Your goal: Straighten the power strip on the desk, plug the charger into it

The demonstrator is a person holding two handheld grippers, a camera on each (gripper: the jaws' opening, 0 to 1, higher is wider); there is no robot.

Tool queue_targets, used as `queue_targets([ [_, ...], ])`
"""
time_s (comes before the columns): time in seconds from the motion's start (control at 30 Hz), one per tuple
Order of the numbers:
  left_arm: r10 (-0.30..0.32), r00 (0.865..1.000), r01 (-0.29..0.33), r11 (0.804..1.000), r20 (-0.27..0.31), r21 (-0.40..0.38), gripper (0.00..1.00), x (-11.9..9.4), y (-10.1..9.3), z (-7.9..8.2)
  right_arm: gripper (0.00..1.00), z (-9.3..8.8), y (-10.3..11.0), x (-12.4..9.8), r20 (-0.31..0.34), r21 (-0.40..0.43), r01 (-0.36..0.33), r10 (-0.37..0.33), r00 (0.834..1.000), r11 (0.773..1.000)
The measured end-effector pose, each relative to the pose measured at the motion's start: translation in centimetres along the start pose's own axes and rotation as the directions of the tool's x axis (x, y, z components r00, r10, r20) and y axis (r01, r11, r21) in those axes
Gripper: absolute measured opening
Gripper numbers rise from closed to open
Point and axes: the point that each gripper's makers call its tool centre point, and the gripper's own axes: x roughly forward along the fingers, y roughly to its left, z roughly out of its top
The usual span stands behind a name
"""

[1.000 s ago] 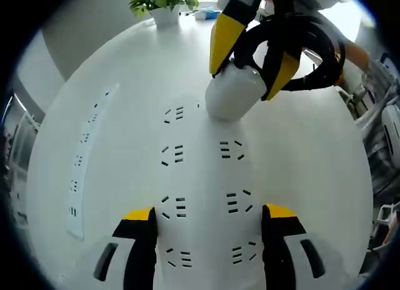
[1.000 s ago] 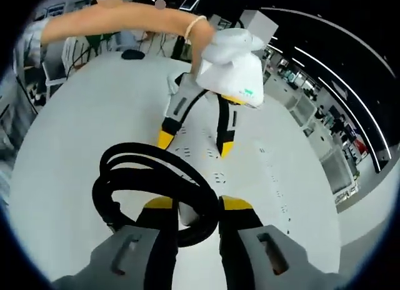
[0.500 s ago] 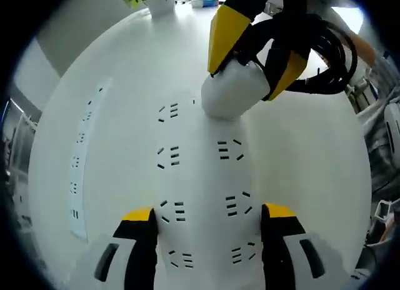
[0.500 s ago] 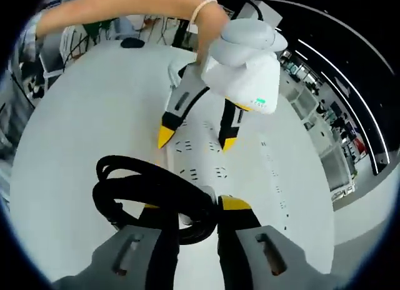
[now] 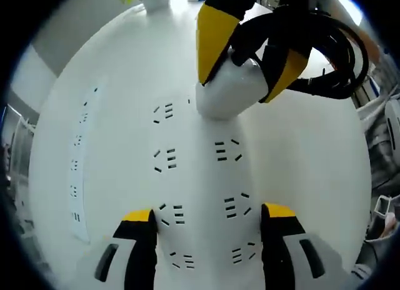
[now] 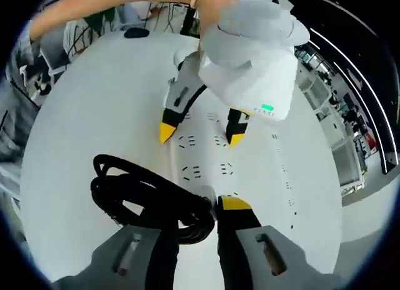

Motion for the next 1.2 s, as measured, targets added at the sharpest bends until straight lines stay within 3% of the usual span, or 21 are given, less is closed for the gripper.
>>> queue_targets([
  [0.07, -0.001, 1.0, 0.001, 1.0, 0.014, 0.004, 0.67, 0.0, 0.0, 0.0, 0.2, 0.0, 0.0, 0.0, 0.034, -0.029, 0.019, -0.018, 0.999, 0.999],
  [0.17, 0.002, 1.0, -0.002, 1.0, -0.005, 0.014, 0.67, 0.1, 0.0, 0.2, 0.2, 0.2, -0.3, 0.1, 0.086, 0.019, 0.002, -0.004, 0.996, 1.0],
  [0.37, -0.005, 0.999, 0.006, 0.999, -0.033, 0.039, 0.68, 0.1, 0.1, 0.3, 0.2, 0.2, -0.4, 0.3, 0.098, 0.034, -0.018, 0.015, 0.995, 0.999],
  [0.47, -0.008, 1.0, 0.009, 0.999, -0.024, 0.045, 0.68, 0.1, 0.1, 0.3, 0.2, -0.3, 0.2, -0.1, 0.089, -0.072, 0.084, -0.077, 0.993, 0.994],
  [0.5, -0.01, 1.0, 0.011, 0.999, -0.017, 0.05, 0.68, 0.1, 0.1, 0.3, 0.2, 0.0, 0.1, -0.1, 0.123, -0.085, 0.099, -0.088, 0.989, 0.992],
  [0.57, -0.01, 1.0, 0.011, 0.999, -0.016, 0.053, 0.68, 0.1, 0.1, 0.3, 0.2, 0.0, 0.0, -0.1, 0.164, -0.057, 0.033, -0.024, 0.986, 0.998],
  [0.6, -0.012, 1.0, 0.013, 0.998, -0.014, 0.057, 0.68, 0.1, 0.1, 0.3, 0.2, 0.3, -0.4, 0.0, 0.179, -0.071, 0.033, -0.02, 0.984, 0.997],
  [0.63, -0.013, 1.0, 0.014, 0.998, -0.013, 0.059, 0.68, 0.2, 0.2, 0.4, 0.2, 0.4, -0.6, 0.2, 0.175, -0.034, 0.023, -0.017, 0.984, 0.999],
  [0.77, -0.014, 1.0, 0.016, 0.997, -0.02, 0.07, 0.69, 0.2, 0.1, 0.4, 0.21, 0.4, -0.6, 0.4, 0.161, -0.032, 0.002, 0.003, 0.987, 0.999],
  [0.93, -0.012, 0.999, 0.015, 0.997, -0.048, 0.08, 0.69, 0.2, 0.1, 0.5, 0.21, -0.1, -0.2, 0.3, 0.123, -0.082, 0.117, -0.106, 0.987, 0.99],
  [1.0, -0.013, 0.999, 0.018, 0.996, -0.052, 0.082, 0.69, 0.2, 0.1, 0.5, 0.21, -0.1, 0.2, 0.2, 0.152, -0.1, 0.152, -0.136, 0.979, 0.983],
  [1.2, -0.016, 0.999, 0.021, 0.995, -0.048, 0.099, 0.69, 0.2, 0.0, 0.5, 0.21, 0.1, -0.1, 0.5, 0.158, -0.067, 0.079, -0.067, 0.985, 0.995],
])
